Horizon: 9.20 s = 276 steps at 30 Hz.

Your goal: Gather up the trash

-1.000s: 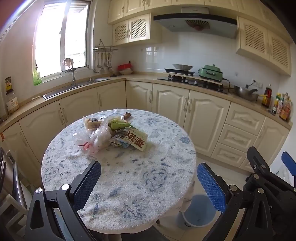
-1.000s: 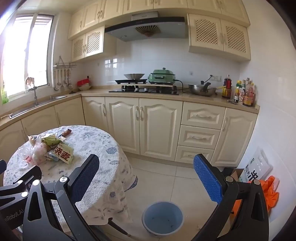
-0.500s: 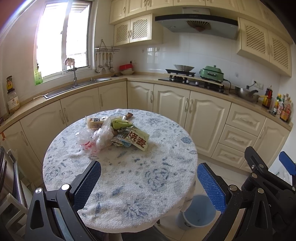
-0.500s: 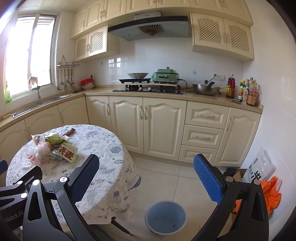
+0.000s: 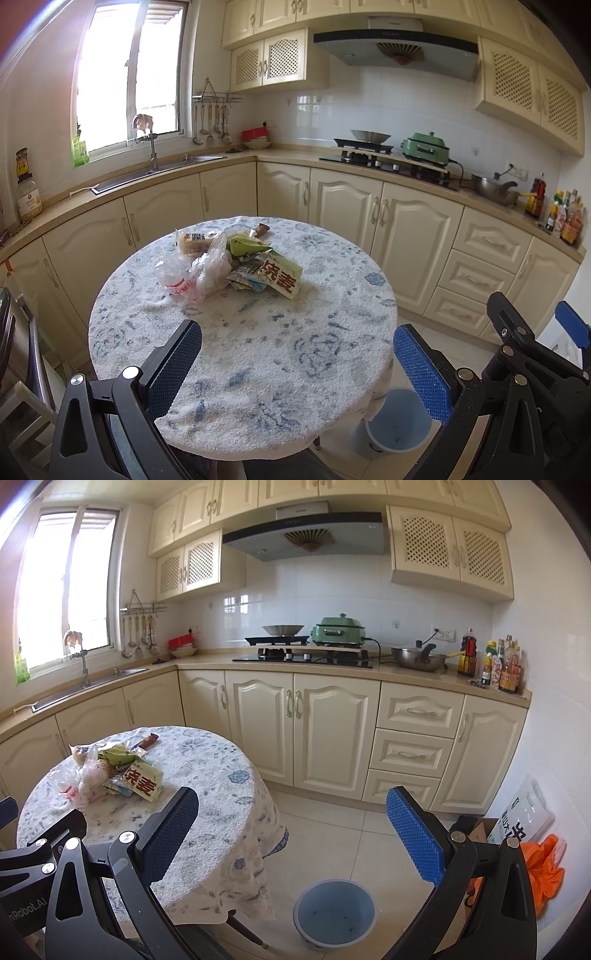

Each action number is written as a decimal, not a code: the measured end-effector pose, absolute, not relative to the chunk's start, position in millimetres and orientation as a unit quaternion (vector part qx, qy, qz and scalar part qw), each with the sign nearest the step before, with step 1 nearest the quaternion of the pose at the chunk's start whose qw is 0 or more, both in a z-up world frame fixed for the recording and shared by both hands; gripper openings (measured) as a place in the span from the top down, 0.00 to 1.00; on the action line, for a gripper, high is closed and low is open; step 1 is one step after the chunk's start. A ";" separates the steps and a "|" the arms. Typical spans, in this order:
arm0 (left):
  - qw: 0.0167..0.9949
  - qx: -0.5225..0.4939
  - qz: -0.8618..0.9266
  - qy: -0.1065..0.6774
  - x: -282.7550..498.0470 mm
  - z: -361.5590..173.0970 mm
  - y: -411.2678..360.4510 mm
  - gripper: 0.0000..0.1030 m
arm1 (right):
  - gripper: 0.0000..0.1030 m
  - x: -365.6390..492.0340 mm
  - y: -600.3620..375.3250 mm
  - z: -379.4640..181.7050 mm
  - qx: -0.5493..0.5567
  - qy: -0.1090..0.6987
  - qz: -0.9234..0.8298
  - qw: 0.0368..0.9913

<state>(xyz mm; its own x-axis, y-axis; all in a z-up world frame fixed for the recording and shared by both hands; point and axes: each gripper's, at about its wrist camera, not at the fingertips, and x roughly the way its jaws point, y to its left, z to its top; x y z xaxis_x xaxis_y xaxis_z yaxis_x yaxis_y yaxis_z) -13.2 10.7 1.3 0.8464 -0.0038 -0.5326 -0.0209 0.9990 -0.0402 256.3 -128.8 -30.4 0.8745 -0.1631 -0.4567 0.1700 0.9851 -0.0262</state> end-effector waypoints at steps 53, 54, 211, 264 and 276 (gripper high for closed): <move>0.960 -0.022 0.008 0.278 -19.6 4.4 13.0 0.01 | 0.00 254.7 -126.7 -31.8 0.004 0.235 -0.091 0.968; 0.960 -0.021 0.008 0.277 -19.8 4.6 12.7 0.01 | 0.00 254.6 -126.7 -31.8 0.004 0.235 -0.091 0.968; 0.889 -0.109 0.093 0.434 118.2 -86.7 190.0 0.44 | 0.14 450.0 59.4 -173.1 -0.105 0.456 0.276 0.840; 0.938 -0.040 -0.003 0.343 71.6 8.9 110.6 0.79 | 0.15 412.4 -74.5 -127.1 0.011 0.426 0.195 0.883; 0.889 -0.129 0.016 0.438 111.4 -47.0 109.6 0.01 | 0.15 414.6 -75.7 -142.8 0.012 0.447 0.193 0.873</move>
<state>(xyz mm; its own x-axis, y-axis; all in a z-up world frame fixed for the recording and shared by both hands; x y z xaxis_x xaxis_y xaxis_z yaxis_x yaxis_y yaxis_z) 111.4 109.6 -47.0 0.6154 -0.0839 -0.7837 -0.1421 0.9662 -0.2150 414.6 -75.7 -142.8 0.5260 0.3486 -0.7757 -0.3266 0.9250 0.1943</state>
